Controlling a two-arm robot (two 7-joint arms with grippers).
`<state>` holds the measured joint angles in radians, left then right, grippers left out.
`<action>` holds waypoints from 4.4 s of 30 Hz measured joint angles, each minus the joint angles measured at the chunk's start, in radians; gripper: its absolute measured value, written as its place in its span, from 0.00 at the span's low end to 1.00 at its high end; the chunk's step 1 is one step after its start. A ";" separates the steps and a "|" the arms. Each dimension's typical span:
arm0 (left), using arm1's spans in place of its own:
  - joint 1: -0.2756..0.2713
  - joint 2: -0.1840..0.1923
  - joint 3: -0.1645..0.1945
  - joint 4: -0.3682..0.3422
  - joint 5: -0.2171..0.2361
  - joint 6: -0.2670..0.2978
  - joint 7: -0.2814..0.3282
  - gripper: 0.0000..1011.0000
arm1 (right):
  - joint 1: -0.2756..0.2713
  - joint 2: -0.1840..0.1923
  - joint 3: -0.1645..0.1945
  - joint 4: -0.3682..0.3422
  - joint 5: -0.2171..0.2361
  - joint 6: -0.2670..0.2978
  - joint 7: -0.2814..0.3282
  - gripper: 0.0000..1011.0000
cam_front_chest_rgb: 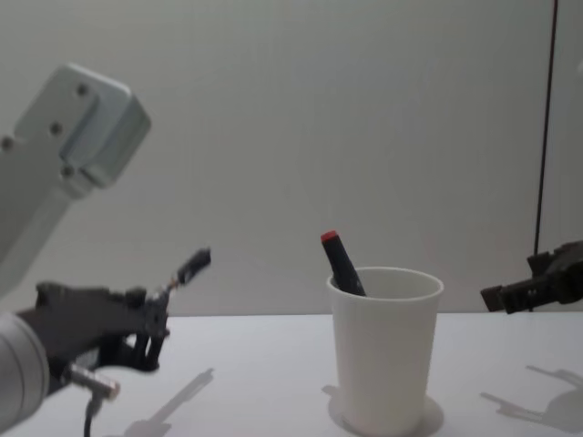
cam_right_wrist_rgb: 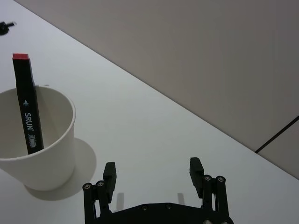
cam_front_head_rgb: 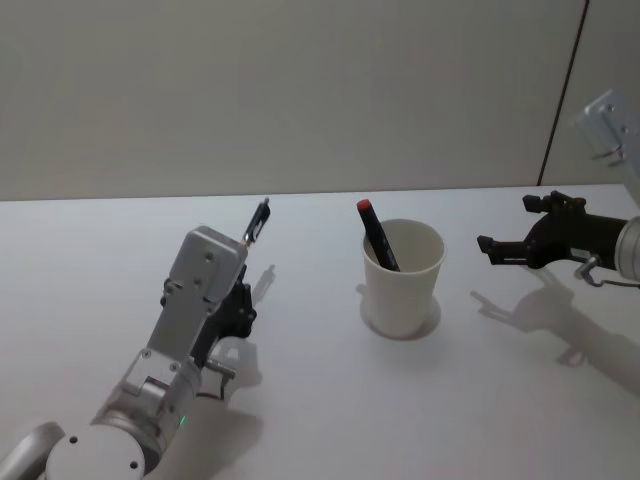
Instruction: Place the pen into the pen holder.
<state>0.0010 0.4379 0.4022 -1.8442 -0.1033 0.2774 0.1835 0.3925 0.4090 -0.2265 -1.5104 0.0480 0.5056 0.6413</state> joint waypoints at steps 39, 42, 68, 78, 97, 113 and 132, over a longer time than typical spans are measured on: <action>-0.188 -0.133 -0.020 0.083 0.186 -0.535 -0.175 0.14 | 0.049 0.052 0.080 -0.016 0.106 -0.037 -0.027 0.99; -0.210 -0.150 -0.018 0.100 0.188 -0.572 -0.199 0.14 | 0.056 0.057 0.090 -0.016 0.141 -0.037 -0.018 0.99; -0.278 -0.216 -0.013 0.153 0.175 -0.641 -0.272 0.14 | 0.103 0.061 0.133 -0.006 0.500 0.027 0.143 0.99; -0.282 -0.222 -0.013 0.159 0.168 -0.643 -0.276 0.14 | 0.116 0.050 0.119 0.003 0.630 0.062 0.242 0.99; -0.284 -0.226 -0.014 0.162 0.164 -0.645 -0.279 0.14 | 0.135 -0.002 0.063 0.024 0.834 0.107 0.360 0.99; -0.285 -0.227 -0.014 0.163 0.163 -0.645 -0.280 0.14 | 0.113 -0.049 0.023 0.006 0.982 0.050 0.222 0.99; -0.285 -0.227 -0.014 0.163 0.163 -0.645 -0.280 0.14 | 0.115 -0.100 -0.024 -0.023 1.029 -0.030 0.038 0.99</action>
<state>-0.2837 0.2113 0.3884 -1.6813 0.0600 -0.3678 -0.0962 0.5077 0.3089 -0.2502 -1.5335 1.0770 0.4751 0.6794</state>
